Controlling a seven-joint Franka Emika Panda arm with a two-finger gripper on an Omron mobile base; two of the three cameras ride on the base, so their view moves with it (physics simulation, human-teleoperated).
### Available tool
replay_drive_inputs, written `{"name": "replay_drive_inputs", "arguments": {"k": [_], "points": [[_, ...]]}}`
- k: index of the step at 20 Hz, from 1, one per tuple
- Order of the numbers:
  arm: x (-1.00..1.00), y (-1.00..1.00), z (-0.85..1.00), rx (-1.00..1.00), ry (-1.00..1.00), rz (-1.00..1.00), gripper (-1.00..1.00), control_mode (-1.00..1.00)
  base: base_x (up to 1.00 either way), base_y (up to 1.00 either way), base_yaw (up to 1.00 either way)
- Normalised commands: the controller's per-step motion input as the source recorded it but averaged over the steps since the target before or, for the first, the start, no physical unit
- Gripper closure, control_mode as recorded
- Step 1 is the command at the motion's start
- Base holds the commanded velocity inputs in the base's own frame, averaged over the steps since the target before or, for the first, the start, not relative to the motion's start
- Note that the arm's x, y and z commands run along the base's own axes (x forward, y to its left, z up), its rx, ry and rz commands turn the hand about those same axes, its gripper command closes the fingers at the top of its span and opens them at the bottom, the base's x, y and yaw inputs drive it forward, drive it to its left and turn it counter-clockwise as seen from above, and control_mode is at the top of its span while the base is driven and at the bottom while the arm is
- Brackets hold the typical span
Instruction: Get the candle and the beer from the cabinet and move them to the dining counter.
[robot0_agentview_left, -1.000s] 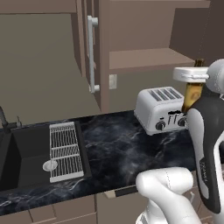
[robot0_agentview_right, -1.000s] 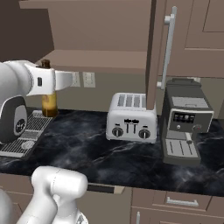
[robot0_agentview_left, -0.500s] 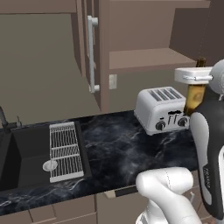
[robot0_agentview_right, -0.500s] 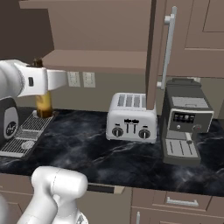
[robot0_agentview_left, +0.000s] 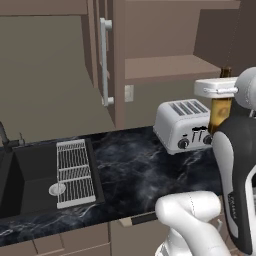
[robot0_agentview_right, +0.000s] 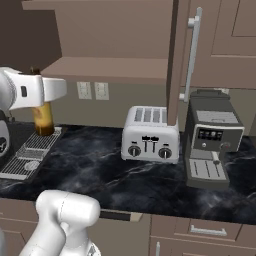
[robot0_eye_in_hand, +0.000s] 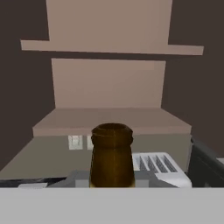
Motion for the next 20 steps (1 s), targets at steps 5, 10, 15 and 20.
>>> {"name": "replay_drive_inputs", "arguments": {"k": [5, 10, 15, 20], "points": [[0.0, 0.0, 0.0, 0.0, 0.02, 0.0, 1.0, -1.0, 0.0, 0.0, 0.0], [0.0, -0.03, 0.0, 0.0, 0.0, 0.0, 1.0, -1.0, 0.0, 0.0, 0.0], [0.0, 0.0, 0.0, 0.0, 0.0, 0.0, 1.0, 1.0, -0.06, -0.1, 0.0], [0.0, 0.0, 0.0, 0.0, 0.0, 0.0, 1.0, 1.0, -0.89, -0.31, 0.04]]}}
